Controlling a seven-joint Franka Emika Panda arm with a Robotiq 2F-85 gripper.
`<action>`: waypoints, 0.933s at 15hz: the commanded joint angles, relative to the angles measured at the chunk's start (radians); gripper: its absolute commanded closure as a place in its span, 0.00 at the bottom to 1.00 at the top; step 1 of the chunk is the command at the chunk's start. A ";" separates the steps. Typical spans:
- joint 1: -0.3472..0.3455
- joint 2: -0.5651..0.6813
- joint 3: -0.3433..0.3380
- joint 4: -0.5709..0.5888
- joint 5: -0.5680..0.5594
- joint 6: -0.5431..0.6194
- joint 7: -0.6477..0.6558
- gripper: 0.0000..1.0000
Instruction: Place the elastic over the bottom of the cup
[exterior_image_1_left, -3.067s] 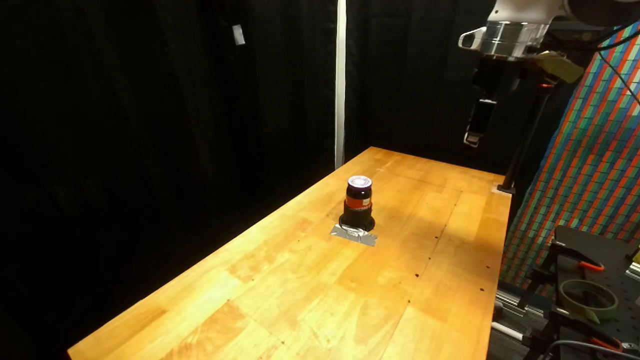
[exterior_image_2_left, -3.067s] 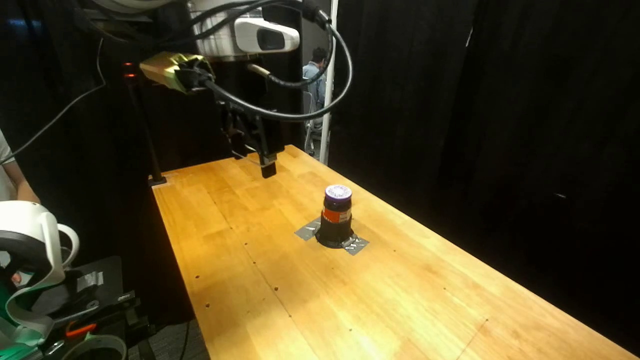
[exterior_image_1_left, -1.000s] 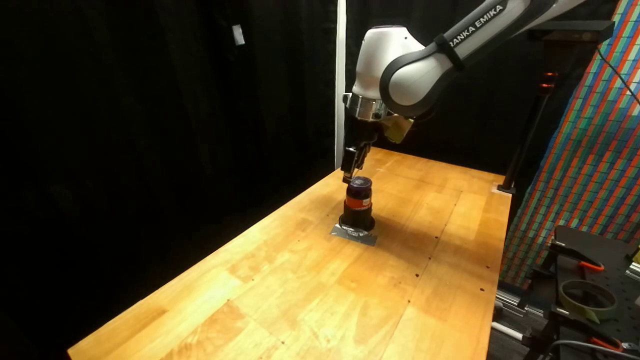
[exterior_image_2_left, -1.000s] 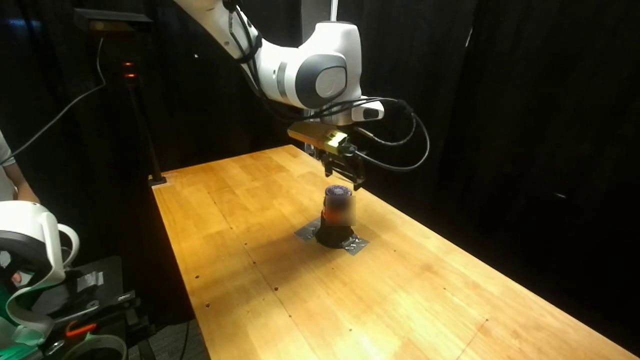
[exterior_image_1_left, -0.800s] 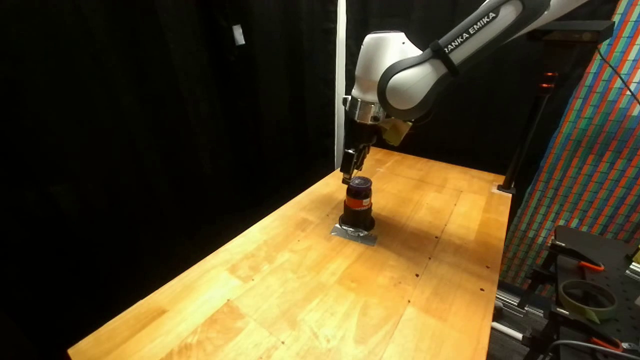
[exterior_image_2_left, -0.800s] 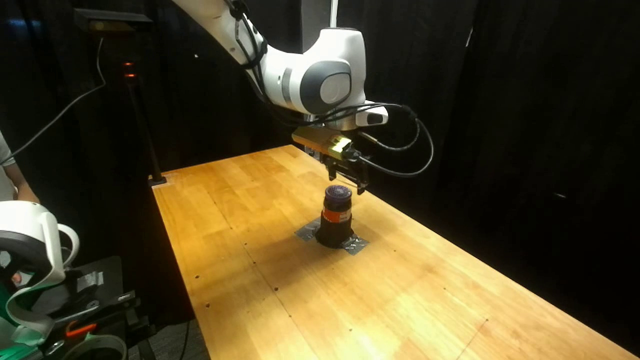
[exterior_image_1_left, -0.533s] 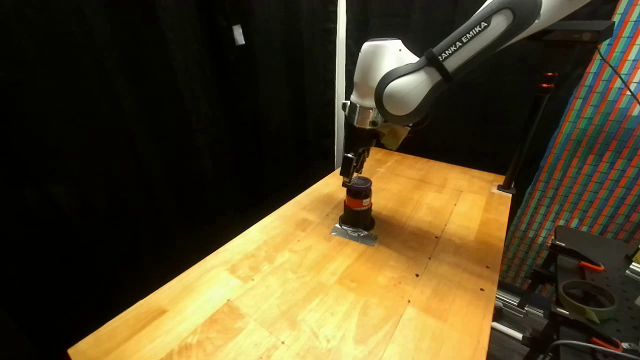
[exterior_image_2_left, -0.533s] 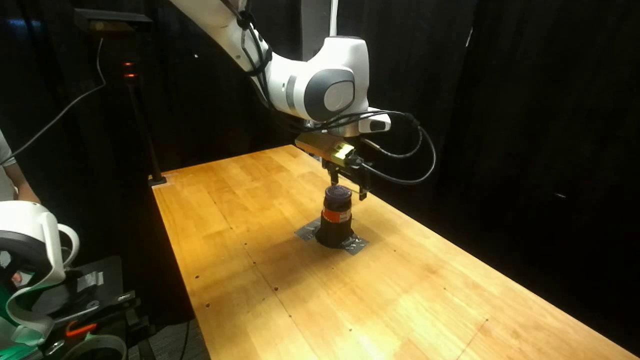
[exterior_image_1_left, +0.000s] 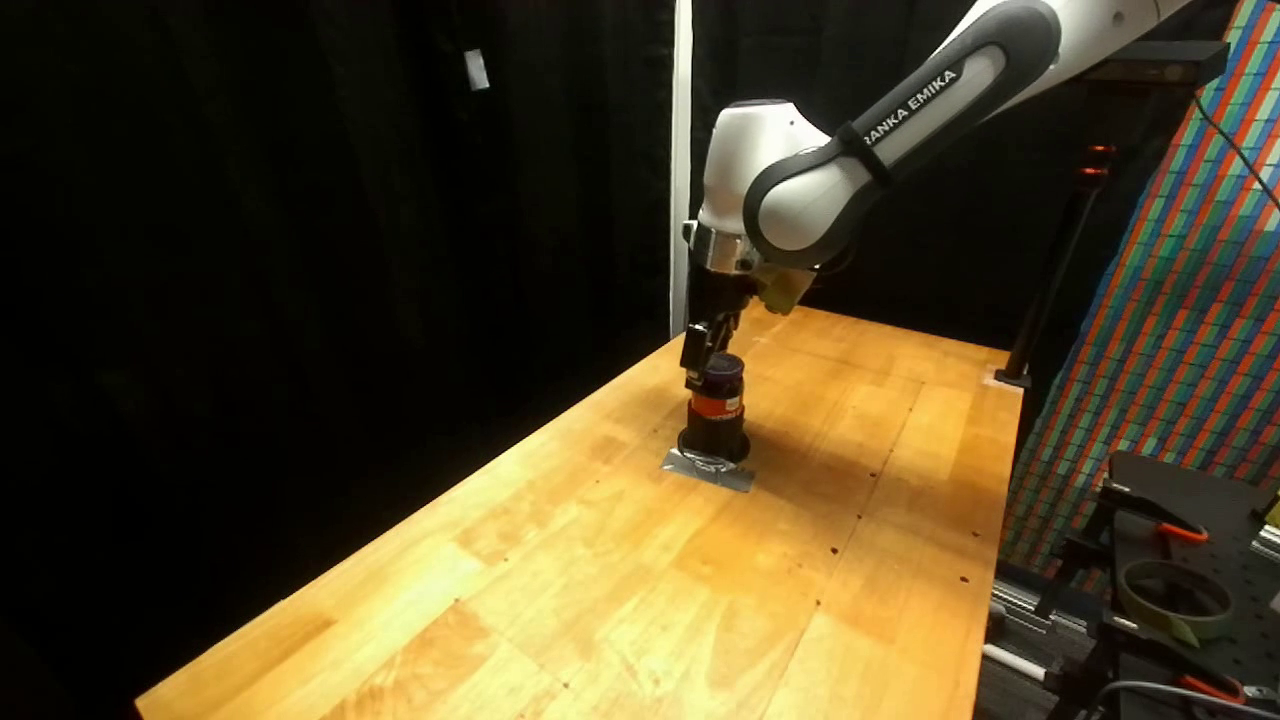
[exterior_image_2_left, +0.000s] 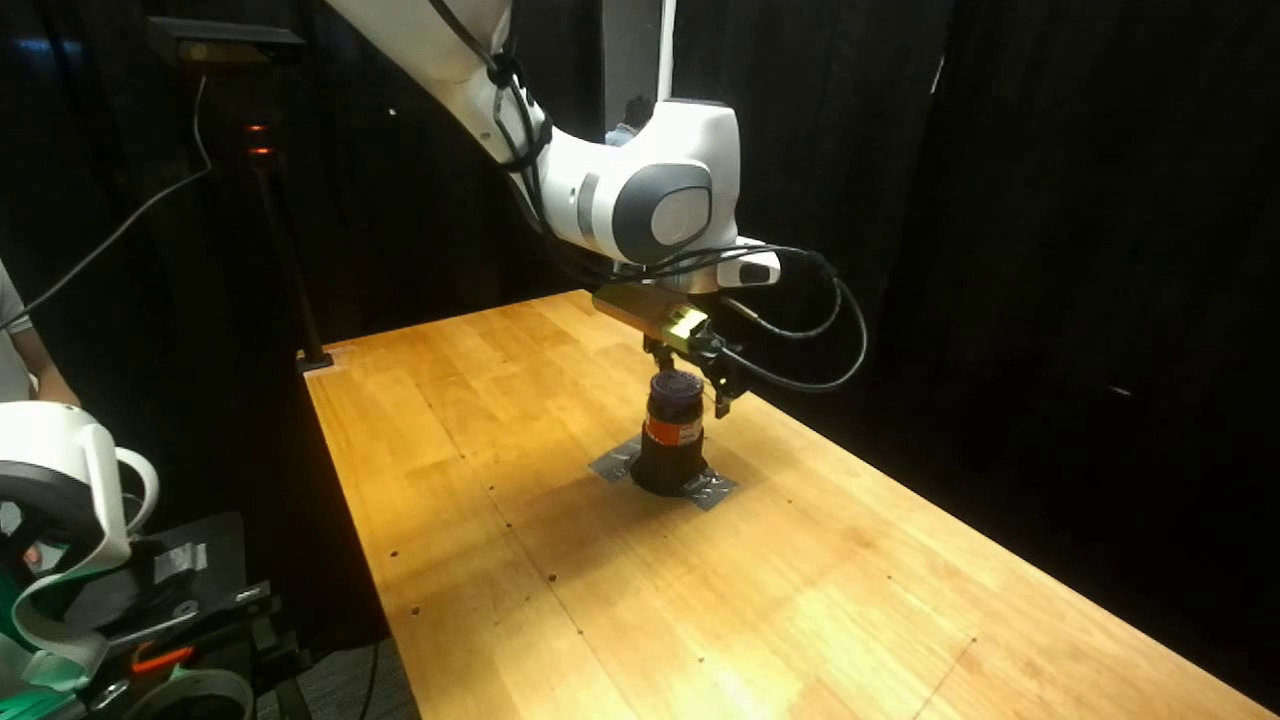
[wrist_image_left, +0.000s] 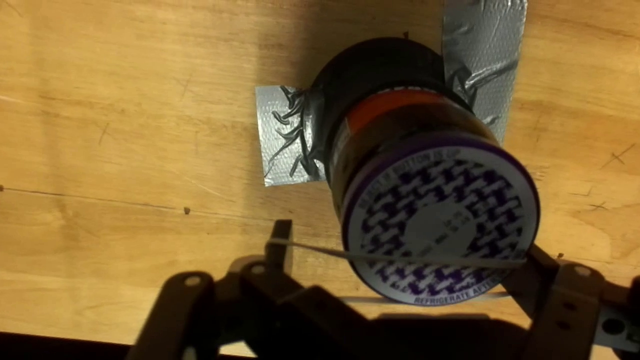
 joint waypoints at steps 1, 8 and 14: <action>0.005 0.036 -0.011 0.040 -0.010 -0.014 0.015 0.00; 0.000 0.017 -0.007 0.033 0.000 -0.123 0.019 0.00; -0.031 -0.041 0.012 0.000 0.037 -0.254 -0.019 0.00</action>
